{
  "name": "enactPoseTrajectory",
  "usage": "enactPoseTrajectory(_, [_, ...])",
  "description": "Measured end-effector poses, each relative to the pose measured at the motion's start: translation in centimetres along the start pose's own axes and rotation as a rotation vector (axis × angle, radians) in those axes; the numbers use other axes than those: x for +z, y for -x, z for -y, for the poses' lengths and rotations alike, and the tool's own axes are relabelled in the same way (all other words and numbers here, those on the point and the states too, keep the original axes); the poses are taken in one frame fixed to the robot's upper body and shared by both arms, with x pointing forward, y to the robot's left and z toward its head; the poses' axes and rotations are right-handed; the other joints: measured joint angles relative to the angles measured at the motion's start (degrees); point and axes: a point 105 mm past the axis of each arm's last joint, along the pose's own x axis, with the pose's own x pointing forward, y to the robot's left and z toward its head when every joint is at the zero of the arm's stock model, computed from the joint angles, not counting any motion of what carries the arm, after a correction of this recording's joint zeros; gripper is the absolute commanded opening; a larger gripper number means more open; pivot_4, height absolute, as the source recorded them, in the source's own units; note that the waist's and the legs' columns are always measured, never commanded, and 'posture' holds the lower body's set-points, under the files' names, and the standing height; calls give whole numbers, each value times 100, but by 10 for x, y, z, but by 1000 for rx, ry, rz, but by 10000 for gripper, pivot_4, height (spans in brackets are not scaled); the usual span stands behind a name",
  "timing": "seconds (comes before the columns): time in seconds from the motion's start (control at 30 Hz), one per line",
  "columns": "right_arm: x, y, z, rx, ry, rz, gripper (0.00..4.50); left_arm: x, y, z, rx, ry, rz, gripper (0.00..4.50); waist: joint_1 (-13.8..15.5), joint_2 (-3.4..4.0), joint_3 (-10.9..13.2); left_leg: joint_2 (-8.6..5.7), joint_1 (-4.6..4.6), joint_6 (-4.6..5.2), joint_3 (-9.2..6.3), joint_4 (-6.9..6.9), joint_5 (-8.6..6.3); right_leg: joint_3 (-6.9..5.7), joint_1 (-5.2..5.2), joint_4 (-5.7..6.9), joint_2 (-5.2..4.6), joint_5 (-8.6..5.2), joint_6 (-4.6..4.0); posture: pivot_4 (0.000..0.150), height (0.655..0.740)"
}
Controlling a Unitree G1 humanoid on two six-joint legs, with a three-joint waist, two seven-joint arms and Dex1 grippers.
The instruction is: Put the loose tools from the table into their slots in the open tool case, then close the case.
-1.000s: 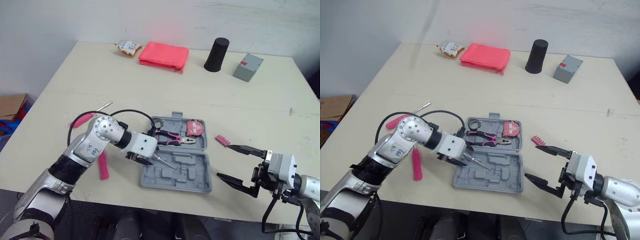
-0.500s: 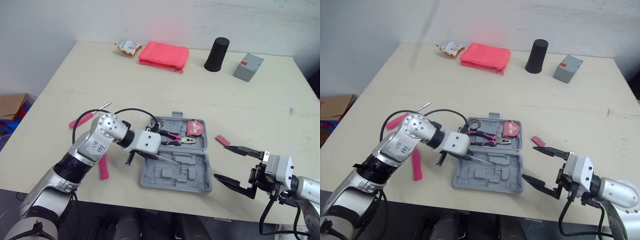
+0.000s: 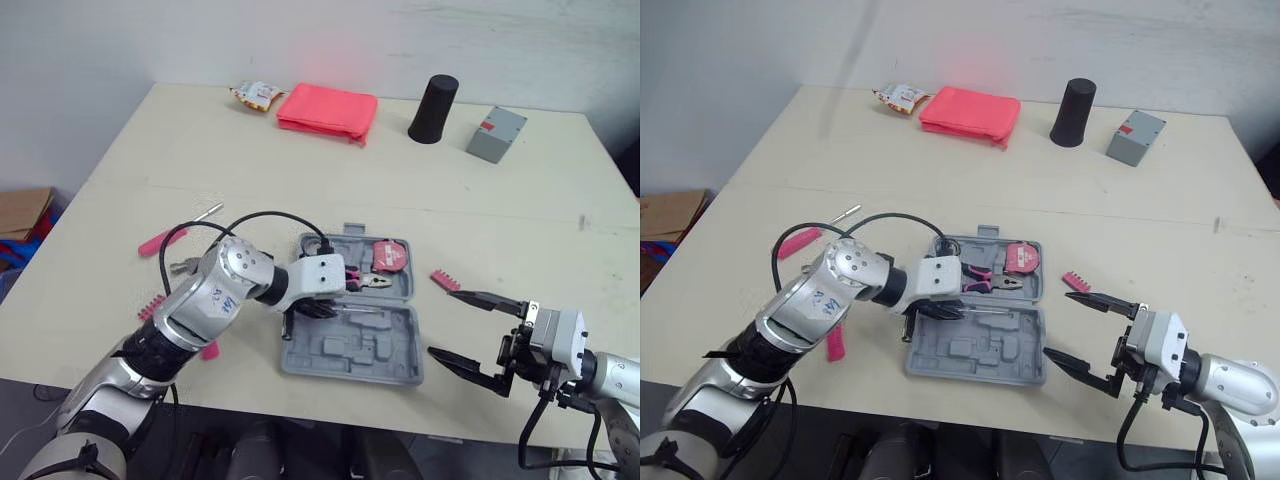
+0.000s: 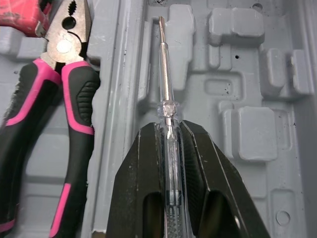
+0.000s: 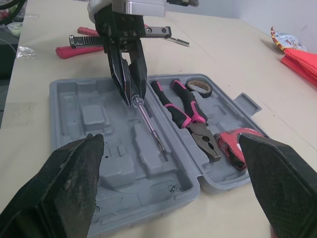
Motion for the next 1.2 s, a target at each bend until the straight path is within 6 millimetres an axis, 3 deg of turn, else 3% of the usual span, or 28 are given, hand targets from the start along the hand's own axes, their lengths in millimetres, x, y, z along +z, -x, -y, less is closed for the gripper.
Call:
enactPoseTrajectory(0.5, [2,-2,1,19,10,8,45000,-1,-8,-2,32,-62,-20,549,3,0,0,-1,1,0,0,0,0,0,1,-1,-2,0,0,1500,7400])
enactPoseTrajectory(0.73, [2,-3,0,23,1,6,45000,7,-15,4,9,-108,39,31870,8,0,0,-1,0,0,0,0,0,0,1,-2,-3,0,0,1500,7400])
enactPoseTrajectory(0.93, [1,-4,-2,30,-14,3,45000,12,-6,4,24,-144,135,31870,-4,0,0,2,1,0,0,-2,0,-1,0,-1,-2,0,-1,1500,7400])
enactPoseTrajectory(1.07, [1,-5,-3,35,-23,1,45000,23,10,-4,97,-171,293,31870,5,0,0,0,0,2,-1,0,-1,-2,2,-2,-6,0,-1,1500,7400])
enactPoseTrajectory(1.17, [1,-5,-3,37,-25,1,45000,26,20,-11,160,-94,459,23578,1,0,0,0,2,3,-1,1,-2,-2,4,-2,-7,0,0,1500,7400])
enactPoseTrajectory(1.2, [1,-5,-3,38,-25,1,45000,23,21,-13,177,-50,507,18559,-5,0,0,1,3,3,-1,0,-2,-2,4,-1,-5,0,0,1500,7400])
